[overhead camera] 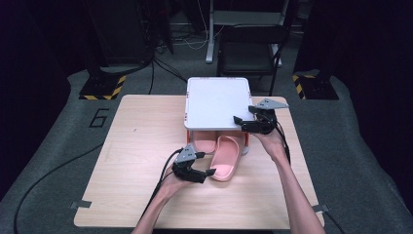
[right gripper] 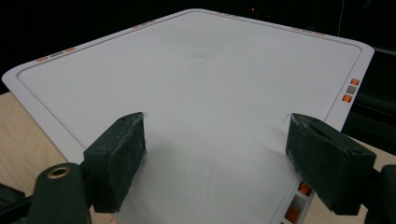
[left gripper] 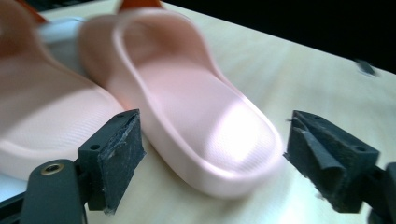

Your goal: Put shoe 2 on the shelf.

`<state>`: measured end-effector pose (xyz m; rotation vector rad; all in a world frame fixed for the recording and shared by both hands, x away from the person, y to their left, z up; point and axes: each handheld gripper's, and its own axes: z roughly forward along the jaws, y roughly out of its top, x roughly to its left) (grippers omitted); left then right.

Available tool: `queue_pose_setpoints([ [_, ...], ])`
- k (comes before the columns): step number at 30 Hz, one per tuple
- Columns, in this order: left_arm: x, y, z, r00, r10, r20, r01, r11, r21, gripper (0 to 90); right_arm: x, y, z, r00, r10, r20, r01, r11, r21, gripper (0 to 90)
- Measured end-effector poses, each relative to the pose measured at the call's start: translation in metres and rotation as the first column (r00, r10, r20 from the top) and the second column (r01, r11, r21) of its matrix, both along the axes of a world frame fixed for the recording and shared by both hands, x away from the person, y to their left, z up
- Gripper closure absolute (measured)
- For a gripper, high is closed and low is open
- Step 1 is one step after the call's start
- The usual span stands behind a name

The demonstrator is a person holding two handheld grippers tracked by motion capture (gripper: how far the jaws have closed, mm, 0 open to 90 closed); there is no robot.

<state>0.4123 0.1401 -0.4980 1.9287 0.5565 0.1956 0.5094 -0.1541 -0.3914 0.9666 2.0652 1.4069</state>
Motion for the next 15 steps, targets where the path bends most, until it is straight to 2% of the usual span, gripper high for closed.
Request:
queue_pose_setpoints([
  [3, -0.003, -0.005, -0.006, 0.9984, -0.056, 0.003, 0.056, 0.9950, 0.083, 16.6, 0.000, 0.000, 0.000, 1.0000, -0.001, -0.005, 0.001, 1.0000, 0.003, 19.5],
  [5, -0.005, -0.012, -0.010, 0.9973, -0.070, 0.020, 0.067, 0.9883, 0.137, 16.6, 0.000, 0.000, 0.000, 1.0000, -0.001, -0.004, 0.001, 1.0000, 0.001, 19.5],
  [8, -0.006, -0.021, -0.017, 0.9972, -0.075, 0.004, 0.073, 0.9803, 0.184, 16.7, 0.000, 0.000, 0.000, 1.0000, 0.000, -0.005, 0.000, 1.0000, 0.005, 19.5],
  [10, -0.004, -0.025, -0.018, 0.9976, -0.068, 0.013, 0.065, 0.9786, 0.195, 17.0, 0.000, 0.000, 0.000, 1.0000, 0.000, -0.006, 0.000, 1.0000, 0.005, 19.5],
  [15, 0.001, -0.037, -0.017, 0.9994, -0.026, 0.024, 0.021, 0.9852, 0.170, 19.1, -0.001, 0.001, 0.000, 1.0000, -0.001, -0.006, 0.001, 1.0000, 0.000, 19.3],
])
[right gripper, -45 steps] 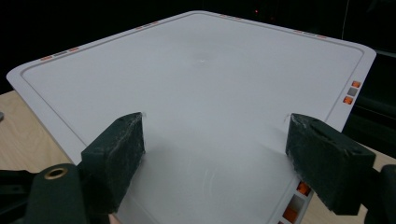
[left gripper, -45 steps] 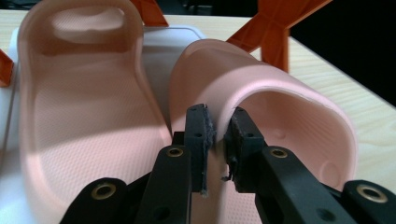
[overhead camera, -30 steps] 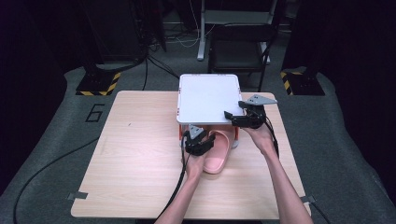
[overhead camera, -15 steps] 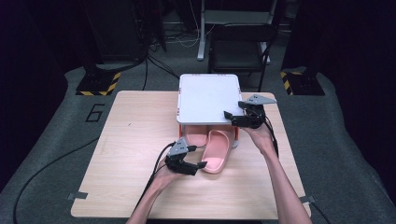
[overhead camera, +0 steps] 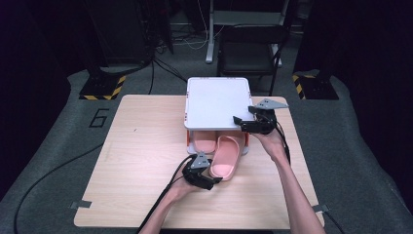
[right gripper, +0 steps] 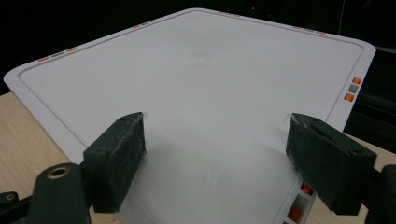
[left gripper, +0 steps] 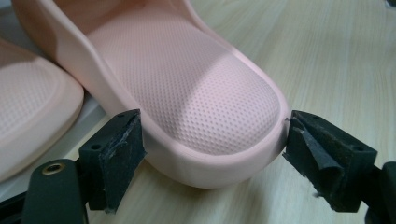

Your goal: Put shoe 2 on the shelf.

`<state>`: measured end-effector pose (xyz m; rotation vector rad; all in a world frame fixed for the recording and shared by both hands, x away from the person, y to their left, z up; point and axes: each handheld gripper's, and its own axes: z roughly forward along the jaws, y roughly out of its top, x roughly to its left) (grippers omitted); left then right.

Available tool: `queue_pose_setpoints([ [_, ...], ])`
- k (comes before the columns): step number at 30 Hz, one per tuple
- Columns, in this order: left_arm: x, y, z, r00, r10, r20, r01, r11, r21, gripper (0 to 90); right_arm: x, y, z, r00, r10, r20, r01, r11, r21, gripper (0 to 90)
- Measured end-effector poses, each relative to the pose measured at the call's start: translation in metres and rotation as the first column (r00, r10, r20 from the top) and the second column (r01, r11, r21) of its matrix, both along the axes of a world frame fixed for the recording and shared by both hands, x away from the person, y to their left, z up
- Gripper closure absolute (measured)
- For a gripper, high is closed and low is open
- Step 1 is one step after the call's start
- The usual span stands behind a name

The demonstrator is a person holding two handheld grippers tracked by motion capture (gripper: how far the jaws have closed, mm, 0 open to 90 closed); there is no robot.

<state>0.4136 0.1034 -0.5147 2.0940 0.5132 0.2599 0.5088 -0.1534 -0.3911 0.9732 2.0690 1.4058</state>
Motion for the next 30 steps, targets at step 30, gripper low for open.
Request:
queue_pose_setpoints([
  [30, 0.034, -0.034, -0.001, 0.9830, 0.183, 0.008, -0.182, 0.9809, -0.068, 22.7, 0.000, -0.002, -0.001, 0.9999, 0.011, 0.010, -0.011, 0.9999, 0.002, 19.5],
])
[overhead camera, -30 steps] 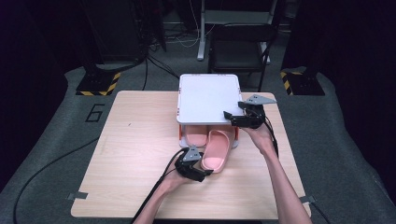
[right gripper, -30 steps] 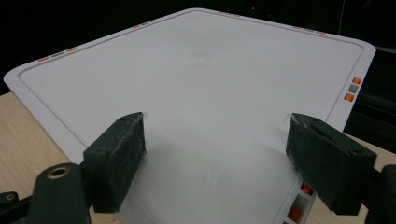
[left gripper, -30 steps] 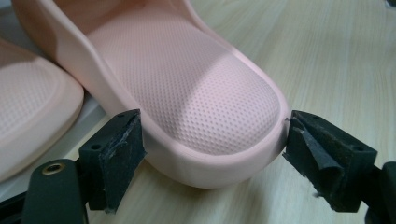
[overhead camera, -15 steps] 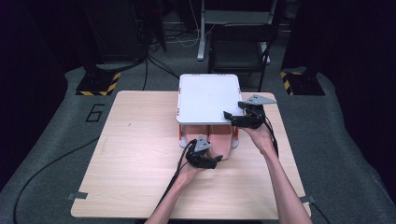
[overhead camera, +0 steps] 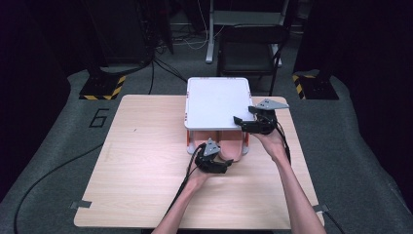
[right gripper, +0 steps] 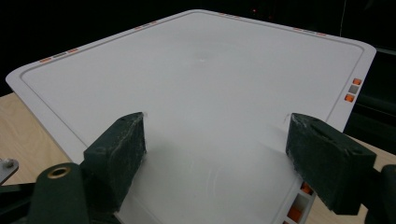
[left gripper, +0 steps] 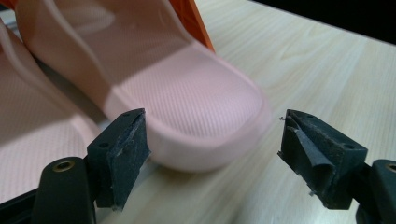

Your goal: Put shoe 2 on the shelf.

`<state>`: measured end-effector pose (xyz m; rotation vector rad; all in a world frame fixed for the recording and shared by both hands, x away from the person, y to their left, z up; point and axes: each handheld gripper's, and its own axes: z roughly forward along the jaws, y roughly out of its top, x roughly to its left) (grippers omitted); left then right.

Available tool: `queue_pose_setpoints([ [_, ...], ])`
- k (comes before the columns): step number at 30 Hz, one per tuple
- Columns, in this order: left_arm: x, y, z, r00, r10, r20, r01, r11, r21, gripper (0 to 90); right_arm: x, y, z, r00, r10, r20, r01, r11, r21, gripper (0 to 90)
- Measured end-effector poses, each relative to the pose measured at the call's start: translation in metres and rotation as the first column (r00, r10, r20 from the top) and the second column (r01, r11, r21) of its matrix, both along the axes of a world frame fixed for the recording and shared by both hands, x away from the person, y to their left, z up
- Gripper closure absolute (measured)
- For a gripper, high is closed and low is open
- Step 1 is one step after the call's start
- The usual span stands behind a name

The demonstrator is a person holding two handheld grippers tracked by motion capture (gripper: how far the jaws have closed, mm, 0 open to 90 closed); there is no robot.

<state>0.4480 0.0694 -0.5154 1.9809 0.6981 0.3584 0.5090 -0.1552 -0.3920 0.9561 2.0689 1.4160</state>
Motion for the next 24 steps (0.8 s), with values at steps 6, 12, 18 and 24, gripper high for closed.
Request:
queue_pose_setpoints([
  [6, 0.006, -0.004, -0.002, 0.9991, 0.035, 0.023, -0.036, 0.9989, 0.031, 26.8, 0.000, 0.002, 0.000, 1.0000, -0.006, 0.005, 0.006, 1.0000, 0.008, 19.5],
  [12, 0.013, -0.014, 0.000, 0.9971, 0.067, 0.034, -0.069, 0.9959, 0.059, 26.9, 0.000, 0.002, 0.000, 1.0000, -0.005, 0.003, 0.005, 1.0000, 0.006, 19.5],
  [18, 0.020, -0.018, -0.001, 0.9917, 0.119, 0.048, -0.122, 0.9905, 0.063, 28.9, 0.000, 0.001, 0.000, 1.0000, -0.006, 0.004, 0.006, 1.0000, 0.007, 19.5],
  [24, 0.026, -0.021, 0.000, 0.9880, 0.138, 0.068, -0.144, 0.9861, 0.083, 30.1, 0.000, 0.002, 0.000, 1.0000, -0.007, 0.002, 0.007, 1.0000, 0.006, 19.5],
])
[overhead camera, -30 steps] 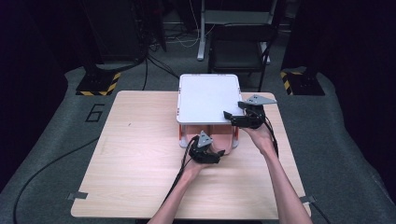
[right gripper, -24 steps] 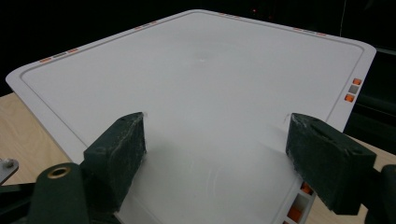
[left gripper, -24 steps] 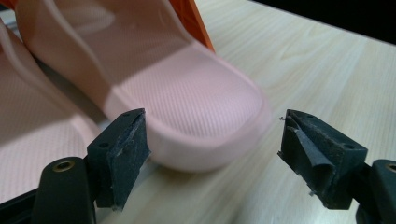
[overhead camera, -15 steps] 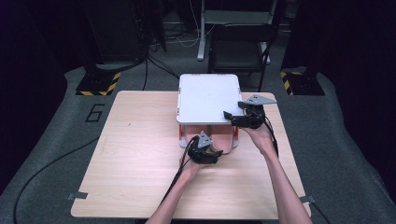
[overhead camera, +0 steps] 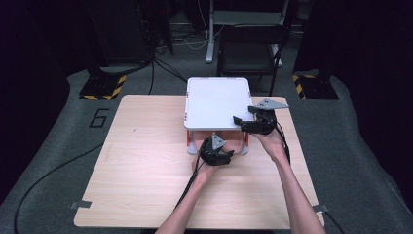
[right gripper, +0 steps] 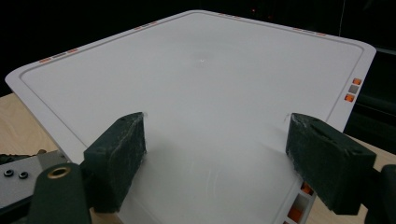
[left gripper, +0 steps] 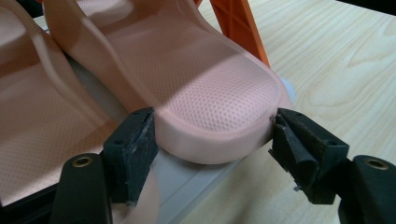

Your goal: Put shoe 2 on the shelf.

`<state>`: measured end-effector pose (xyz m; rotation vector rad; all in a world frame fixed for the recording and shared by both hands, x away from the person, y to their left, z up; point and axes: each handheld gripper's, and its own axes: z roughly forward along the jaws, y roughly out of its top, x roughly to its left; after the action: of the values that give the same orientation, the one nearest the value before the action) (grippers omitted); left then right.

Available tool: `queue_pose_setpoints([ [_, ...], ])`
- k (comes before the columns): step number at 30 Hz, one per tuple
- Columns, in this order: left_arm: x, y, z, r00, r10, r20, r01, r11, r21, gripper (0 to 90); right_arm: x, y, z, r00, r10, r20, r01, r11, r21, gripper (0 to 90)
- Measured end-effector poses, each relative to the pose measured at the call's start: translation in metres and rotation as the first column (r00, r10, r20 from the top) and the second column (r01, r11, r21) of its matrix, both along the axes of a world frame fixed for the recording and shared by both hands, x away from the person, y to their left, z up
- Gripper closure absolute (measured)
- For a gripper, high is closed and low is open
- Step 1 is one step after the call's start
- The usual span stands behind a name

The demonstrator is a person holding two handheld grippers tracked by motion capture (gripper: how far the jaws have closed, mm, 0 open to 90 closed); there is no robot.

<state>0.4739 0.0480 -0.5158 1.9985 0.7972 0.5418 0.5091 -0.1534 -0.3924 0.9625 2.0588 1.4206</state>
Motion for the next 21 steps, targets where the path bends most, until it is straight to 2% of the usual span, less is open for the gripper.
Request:
queue_pose_setpoints([
  [4, 0.000, 0.000, 0.001, 1.0000, -0.002, -0.008, 0.002, 1.0000, 0.001, 29.7, 0.000, 0.000, 0.000, 1.0000, 0.001, 0.000, -0.001, 1.0000, 0.001, 19.5],
  [5, -0.002, -0.002, 0.000, 0.9991, 0.006, -0.041, -0.007, 0.9993, -0.036, 30.0, 0.000, 0.000, 0.000, 1.0000, 0.001, 0.000, -0.001, 1.0000, 0.001, 19.5],
  [6, -0.002, 0.001, 0.002, 0.9999, -0.005, -0.014, 0.005, 0.9999, -0.017, 30.2, 0.000, 0.000, 0.000, 1.0000, 0.001, 0.001, -0.001, 1.0000, 0.001, 19.5],
  [7, -0.005, 0.001, 0.003, 0.9995, -0.007, -0.030, 0.006, 0.9985, -0.055, 30.1, 0.000, 0.000, 0.000, 1.0000, 0.002, 0.001, -0.002, 1.0000, 0.000, 19.5],
  [8, -0.006, 0.006, 0.006, 0.9993, -0.033, -0.017, 0.032, 0.9978, -0.058, 30.1, 0.000, 0.000, 0.000, 1.0000, 0.002, 0.000, -0.002, 1.0000, 0.002, 19.5],
  [9, -0.008, 0.010, 0.009, 0.9982, -0.056, -0.021, 0.054, 0.9947, -0.088, 30.0, 0.000, 0.000, 0.000, 1.0000, 0.004, -0.002, -0.004, 1.0000, 0.000, 19.5],
  [10, -0.012, 0.013, 0.011, 0.9972, -0.064, -0.040, 0.058, 0.9891, -0.135, 29.6, 0.000, -0.001, 0.000, 1.0000, 0.003, -0.004, -0.003, 1.0000, -0.002, 19.5],
  [11, -0.016, 0.019, 0.015, 0.9960, -0.080, -0.041, 0.072, 0.9839, -0.164, 28.6, 0.000, -0.001, 0.000, 1.0000, 0.005, -0.003, -0.005, 1.0000, -0.002, 19.5],
  [12, -0.019, 0.026, 0.019, 0.9945, -0.104, -0.017, 0.099, 0.9784, -0.182, 27.6, 0.000, -0.001, 0.000, 1.0000, 0.005, -0.004, -0.005, 1.0000, -0.002, 19.4],
  [13, -0.025, 0.034, 0.025, 0.9904, -0.135, -0.031, 0.126, 0.9722, -0.198, 26.4, 0.000, -0.001, 0.000, 1.0000, 0.006, -0.004, -0.006, 1.0000, -0.001, 19.4],
  [15, -0.038, 0.052, 0.035, 0.9890, -0.148, 0.000, 0.144, 0.9617, -0.233, 23.8, 0.000, -0.001, 0.000, 0.9999, 0.011, 0.003, -0.011, 0.9999, 0.001, 19.4],
  [16, -0.045, 0.062, 0.040, 0.9889, -0.148, 0.012, 0.146, 0.9527, -0.266, 22.9, -0.001, -0.001, 0.000, 0.9999, 0.010, 0.007, -0.010, 0.9999, 0.006, 19.4],
  [17, -0.051, 0.073, 0.044, 0.9874, -0.157, 0.022, 0.156, 0.9464, -0.283, 21.3, -0.001, -0.001, 0.000, 0.9999, 0.011, 0.010, -0.011, 0.9999, 0.004, 19.5],
  [18, -0.056, 0.086, 0.049, 0.9868, -0.160, 0.023, 0.160, 0.9459, -0.282, 20.2, -0.003, -0.001, 0.000, 1.0000, 0.000, 0.009, 0.000, 1.0000, 0.007, 19.1],
  [19, -0.060, 0.097, 0.052, 0.9889, -0.144, 0.037, 0.149, 0.9479, -0.282, 18.8, -0.005, -0.002, 0.001, 0.9999, -0.007, 0.013, 0.006, 0.9998, 0.017, 19.0],
  [20, -0.063, 0.109, 0.055, 0.9881, -0.143, 0.055, 0.153, 0.9506, -0.270, 17.5, -0.008, -0.002, 0.001, 0.9997, -0.006, 0.024, 0.005, 0.9995, 0.032, 18.8],
  [21, -0.066, 0.121, 0.058, 0.9892, -0.128, 0.073, 0.142, 0.9572, -0.252, 16.5, -0.013, -0.003, 0.002, 0.9994, -0.009, 0.035, 0.007, 0.9990, 0.045, 18.1],
])
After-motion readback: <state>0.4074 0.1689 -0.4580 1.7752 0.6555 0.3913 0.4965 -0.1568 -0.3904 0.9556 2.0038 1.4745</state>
